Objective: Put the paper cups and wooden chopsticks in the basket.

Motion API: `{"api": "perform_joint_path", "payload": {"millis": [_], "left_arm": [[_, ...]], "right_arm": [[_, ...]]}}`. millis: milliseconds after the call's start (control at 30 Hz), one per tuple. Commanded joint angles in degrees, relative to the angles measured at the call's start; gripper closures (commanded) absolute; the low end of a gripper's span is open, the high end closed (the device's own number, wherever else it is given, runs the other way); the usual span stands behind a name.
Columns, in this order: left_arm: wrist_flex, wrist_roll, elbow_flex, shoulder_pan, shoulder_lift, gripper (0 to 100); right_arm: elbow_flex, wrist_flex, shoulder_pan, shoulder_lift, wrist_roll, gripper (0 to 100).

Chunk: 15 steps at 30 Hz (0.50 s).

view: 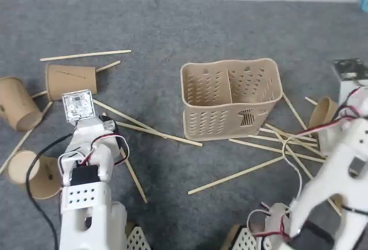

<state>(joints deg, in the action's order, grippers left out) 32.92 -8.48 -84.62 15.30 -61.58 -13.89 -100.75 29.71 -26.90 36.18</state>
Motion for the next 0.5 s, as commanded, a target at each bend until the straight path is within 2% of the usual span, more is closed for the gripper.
{"api": "perform_joint_path", "payload": {"millis": [0,167,300,467], "left_arm": [[-1.32,0.62,1.19,0.18,0.35,99],[-1.41,0.62,1.19,-0.18,0.26,99],[-1.41,0.62,1.19,-0.26,0.26,99],[-1.41,0.62,1.19,-0.35,0.26,99]], "right_arm": [[-1.76,-1.71,5.41,-6.37,4.40,99.1],[-7.82,2.07,18.59,-11.30,15.30,99.1],[-14.42,11.74,31.60,-11.74,24.09,99.1],[-20.92,25.89,39.96,-11.74,26.29,99.1]]}}
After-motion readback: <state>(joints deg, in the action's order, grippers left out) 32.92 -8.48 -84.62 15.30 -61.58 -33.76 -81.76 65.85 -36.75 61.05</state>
